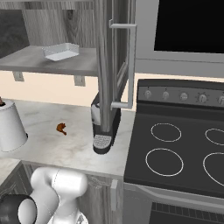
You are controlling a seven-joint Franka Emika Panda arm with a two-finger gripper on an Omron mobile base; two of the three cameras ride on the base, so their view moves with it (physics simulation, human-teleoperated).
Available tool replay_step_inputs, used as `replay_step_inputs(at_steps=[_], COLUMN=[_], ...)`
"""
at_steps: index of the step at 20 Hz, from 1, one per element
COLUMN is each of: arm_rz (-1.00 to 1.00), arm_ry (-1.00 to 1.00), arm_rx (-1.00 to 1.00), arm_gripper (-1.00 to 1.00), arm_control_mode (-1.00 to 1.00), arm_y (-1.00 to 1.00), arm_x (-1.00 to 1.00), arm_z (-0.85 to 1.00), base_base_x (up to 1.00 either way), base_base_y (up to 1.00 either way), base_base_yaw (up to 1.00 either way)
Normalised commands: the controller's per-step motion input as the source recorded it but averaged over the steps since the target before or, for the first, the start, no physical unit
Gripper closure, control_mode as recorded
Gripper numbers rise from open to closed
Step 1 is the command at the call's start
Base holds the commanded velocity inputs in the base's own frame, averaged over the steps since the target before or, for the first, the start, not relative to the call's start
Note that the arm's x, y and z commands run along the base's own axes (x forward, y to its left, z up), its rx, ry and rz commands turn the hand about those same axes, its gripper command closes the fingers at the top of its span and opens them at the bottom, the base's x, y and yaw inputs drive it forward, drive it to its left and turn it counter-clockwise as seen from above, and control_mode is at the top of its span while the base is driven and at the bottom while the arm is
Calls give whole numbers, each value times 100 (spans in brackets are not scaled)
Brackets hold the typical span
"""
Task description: Retrieve the tupperware from the cabinet, then place the raw meat into the tupperware to avoid contamination.
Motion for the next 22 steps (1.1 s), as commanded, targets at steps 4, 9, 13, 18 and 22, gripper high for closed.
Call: replay_step_inputs(at_steps=[4,9,13,18,22], arm_rz=[-20,-12,-5,-2,0], arm_ry=[28,22,12,8,3], arm_rx=[10,10,9,9,7], arm_gripper=[-100,-100,-100,-100,-100], arm_control_mode=[-100,-100,-100,-100,-100], arm_y=[-31,-22,-6,-9,-14], arm_x=[0,13,27,41,47], arm_z=[1,0,-9,-15,-28], base_base_x=[0,0,0,0,0], base_base_y=[0,0,0,0,0], base_base_yaw=[0,0,0,0,0])
